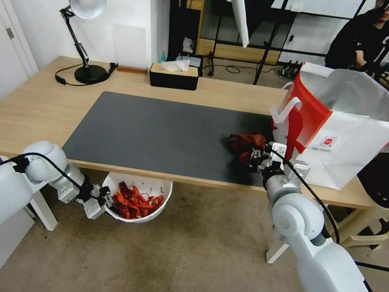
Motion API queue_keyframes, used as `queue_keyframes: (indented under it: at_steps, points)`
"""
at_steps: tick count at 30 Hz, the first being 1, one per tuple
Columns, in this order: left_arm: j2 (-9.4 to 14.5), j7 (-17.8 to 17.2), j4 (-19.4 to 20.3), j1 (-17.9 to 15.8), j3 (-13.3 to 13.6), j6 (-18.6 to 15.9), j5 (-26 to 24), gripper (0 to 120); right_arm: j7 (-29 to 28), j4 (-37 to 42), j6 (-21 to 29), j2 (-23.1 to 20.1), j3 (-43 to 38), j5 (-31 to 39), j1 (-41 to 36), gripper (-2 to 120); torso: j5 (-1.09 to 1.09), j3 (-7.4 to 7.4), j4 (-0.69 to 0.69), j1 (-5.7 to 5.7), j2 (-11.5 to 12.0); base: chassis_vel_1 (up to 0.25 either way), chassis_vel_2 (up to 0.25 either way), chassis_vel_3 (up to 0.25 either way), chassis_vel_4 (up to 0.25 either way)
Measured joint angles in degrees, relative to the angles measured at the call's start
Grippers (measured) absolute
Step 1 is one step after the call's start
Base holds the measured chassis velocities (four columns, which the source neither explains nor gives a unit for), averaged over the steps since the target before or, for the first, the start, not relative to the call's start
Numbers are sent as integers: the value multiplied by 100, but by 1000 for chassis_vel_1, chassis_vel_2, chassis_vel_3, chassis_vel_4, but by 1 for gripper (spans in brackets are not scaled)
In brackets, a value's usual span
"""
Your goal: Sweep shrimp from table into container with towel, then put container into takeout bag.
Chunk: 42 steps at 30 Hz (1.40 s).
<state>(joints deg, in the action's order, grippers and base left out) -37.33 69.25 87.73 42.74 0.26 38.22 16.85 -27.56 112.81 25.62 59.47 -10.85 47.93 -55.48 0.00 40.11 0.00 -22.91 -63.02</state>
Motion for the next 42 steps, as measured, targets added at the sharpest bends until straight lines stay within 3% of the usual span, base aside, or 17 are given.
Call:
queue_keyframes:
  at_steps: [13,25,33,42]
  points:
    - [33,2,45,47,-5,0,4,0,182,27,162,-28,-106,-117,-114,58,0,0,0,0,0,0,0,0,0]
    - [40,4,56,103,-23,0,12,0,385,170,-229,-6,-121,-441,-311,98,0,0,0,0,0,0,0,0,0]
    - [84,8,152,388,-274,25,58,0,909,359,-1203,15,-125,-1050,-753,100,0,-2,0,-1,0,0,0,0,0]
    - [308,-69,426,875,-540,131,152,0,1290,485,-1713,147,-158,-1460,-1384,100,0,-2,0,-1,0,0,0,0,0]
